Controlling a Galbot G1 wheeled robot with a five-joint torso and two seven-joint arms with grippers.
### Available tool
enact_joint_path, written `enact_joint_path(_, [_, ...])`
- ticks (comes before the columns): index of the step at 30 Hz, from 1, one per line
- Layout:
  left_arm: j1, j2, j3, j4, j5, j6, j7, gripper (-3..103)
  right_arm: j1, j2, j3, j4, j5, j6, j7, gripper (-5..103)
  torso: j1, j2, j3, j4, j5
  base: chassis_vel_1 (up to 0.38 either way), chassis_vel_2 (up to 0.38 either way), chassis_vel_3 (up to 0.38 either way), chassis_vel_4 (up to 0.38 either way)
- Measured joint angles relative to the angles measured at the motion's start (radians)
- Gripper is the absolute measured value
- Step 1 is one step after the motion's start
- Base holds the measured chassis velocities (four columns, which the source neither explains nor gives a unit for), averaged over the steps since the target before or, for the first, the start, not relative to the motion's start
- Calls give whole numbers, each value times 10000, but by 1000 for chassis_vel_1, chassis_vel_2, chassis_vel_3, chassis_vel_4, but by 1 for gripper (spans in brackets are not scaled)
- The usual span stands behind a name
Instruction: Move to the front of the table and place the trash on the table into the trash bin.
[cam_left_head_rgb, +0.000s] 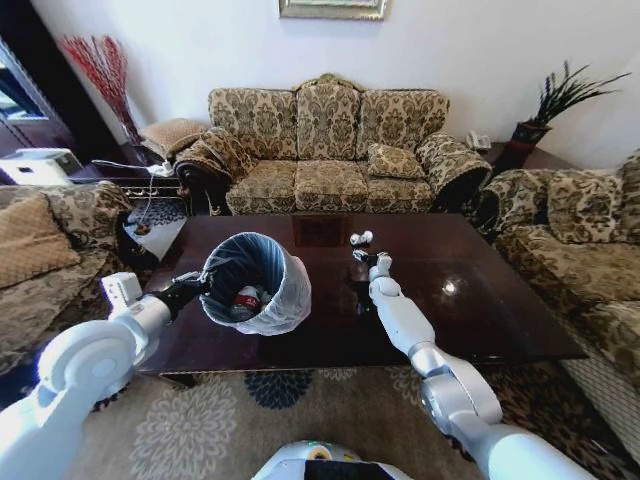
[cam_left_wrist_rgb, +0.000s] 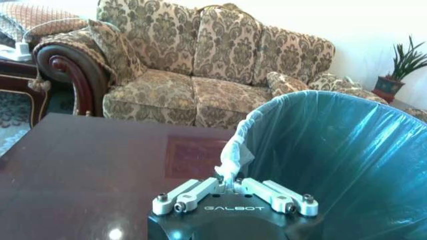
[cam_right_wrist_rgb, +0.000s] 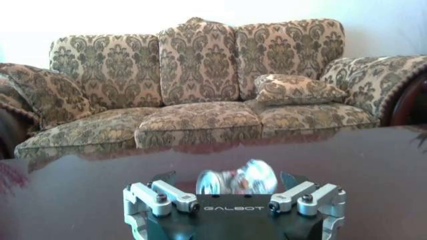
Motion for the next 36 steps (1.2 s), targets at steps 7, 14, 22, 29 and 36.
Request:
enact_joint_path(7, [-73, -2, 2, 56, 4, -3, -2, 0, -61, 81, -60, -143, -256, 205, -103, 100, 20, -5, 7, 0, 0, -164, 209, 169, -175])
enact_joint_path(14, [5, -38, -41, 13, 6, -3, -2, 0, 309, 130, -75, -783, -246, 371, -393, 100, 15, -5, 6, -3, 0, -36, 49, 17, -14])
enact_joint_path(22, [134, -80, -174, -93, 5, -6, 7, 0, 496, 175, -98, -945, -197, 437, -592, 84, -6, 2, -2, 4, -2, 23, -11, -18, 21])
enact_joint_path(29, [172, -138, -171, -176, 6, -8, 11, 0, 878, 318, -120, -1640, -206, 437, -927, 88, 12, -3, 6, -3, 1, 0, 0, 0, 0])
enact_joint_path(36, [290, -208, -242, -274, 6, -16, 41, 0, 1104, 476, -70, -2195, -44, 347, -1267, 88, 1, -2, 1, 4, 0, 0, 0, 0, 0])
